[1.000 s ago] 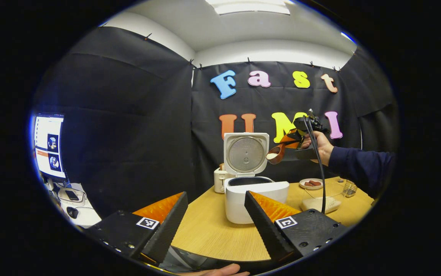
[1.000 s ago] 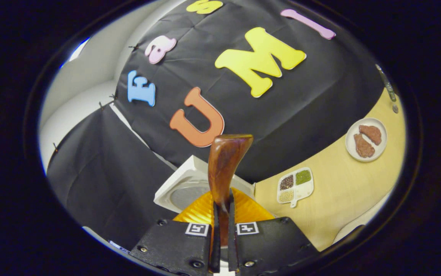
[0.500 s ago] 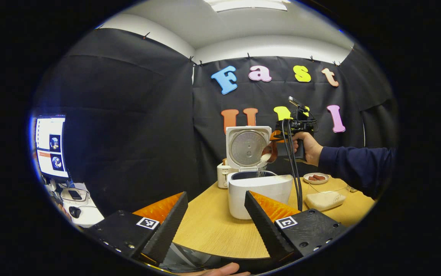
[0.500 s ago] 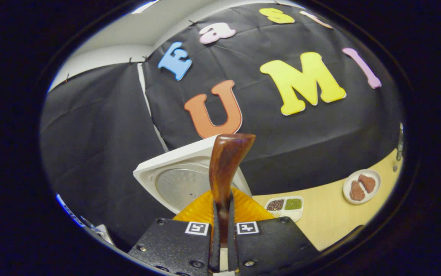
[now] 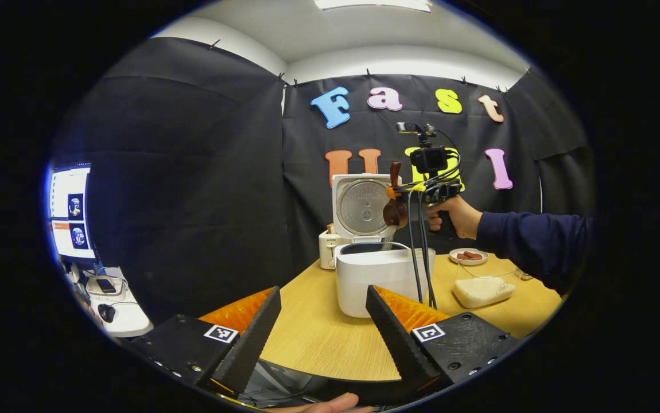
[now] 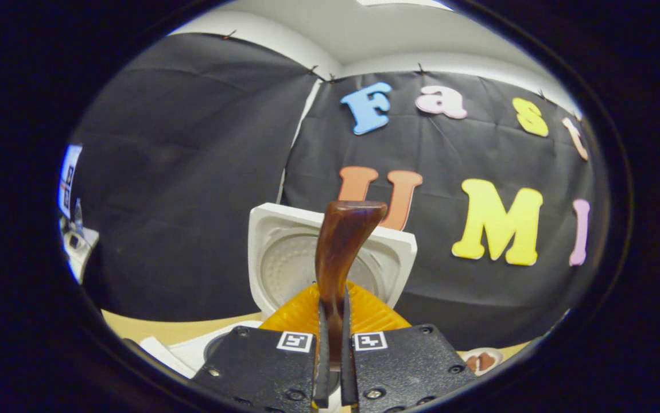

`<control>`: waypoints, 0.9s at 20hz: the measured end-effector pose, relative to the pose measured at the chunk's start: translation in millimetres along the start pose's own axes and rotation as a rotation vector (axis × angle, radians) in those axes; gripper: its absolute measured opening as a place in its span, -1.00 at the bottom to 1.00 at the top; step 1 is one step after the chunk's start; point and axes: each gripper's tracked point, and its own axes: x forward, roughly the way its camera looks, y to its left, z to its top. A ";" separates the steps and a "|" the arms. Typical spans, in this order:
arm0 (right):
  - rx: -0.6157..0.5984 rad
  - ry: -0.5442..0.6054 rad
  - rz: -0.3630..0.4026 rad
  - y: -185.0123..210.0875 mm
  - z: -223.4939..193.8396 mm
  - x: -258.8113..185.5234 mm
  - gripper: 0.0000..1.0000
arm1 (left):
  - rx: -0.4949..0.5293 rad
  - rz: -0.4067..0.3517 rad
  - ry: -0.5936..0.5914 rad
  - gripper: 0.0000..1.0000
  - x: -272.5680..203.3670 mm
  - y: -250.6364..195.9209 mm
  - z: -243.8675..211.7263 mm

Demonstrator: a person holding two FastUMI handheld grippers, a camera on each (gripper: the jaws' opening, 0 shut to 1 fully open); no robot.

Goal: Close the left gripper, press the button to open the rice cooker; take a wooden spoon from the chopstick holder with the right hand, scoop a spoonful of rice and pour it into the rice cooker, then put the wooden spoon back into the chopstick holder.

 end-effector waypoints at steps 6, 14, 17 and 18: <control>0.005 -0.046 -0.008 -4.5 8.1 -23.8 -0.74 | 0.008 0.006 -0.003 0.89 5.3 -10.6 12.2; 0.128 -0.088 -0.019 -91.8 34.4 -116.1 -0.72 | 0.042 -0.006 -0.035 0.89 32.3 -72.8 55.9; 0.141 -0.089 -0.079 -142.7 34.3 -159.3 -0.73 | 0.082 -0.018 -0.050 0.91 46.3 -98.3 68.7; 0.141 -0.085 -0.116 -164.2 32.0 -175.6 -0.72 | 0.086 -0.025 -0.064 0.91 50.7 -105.6 73.6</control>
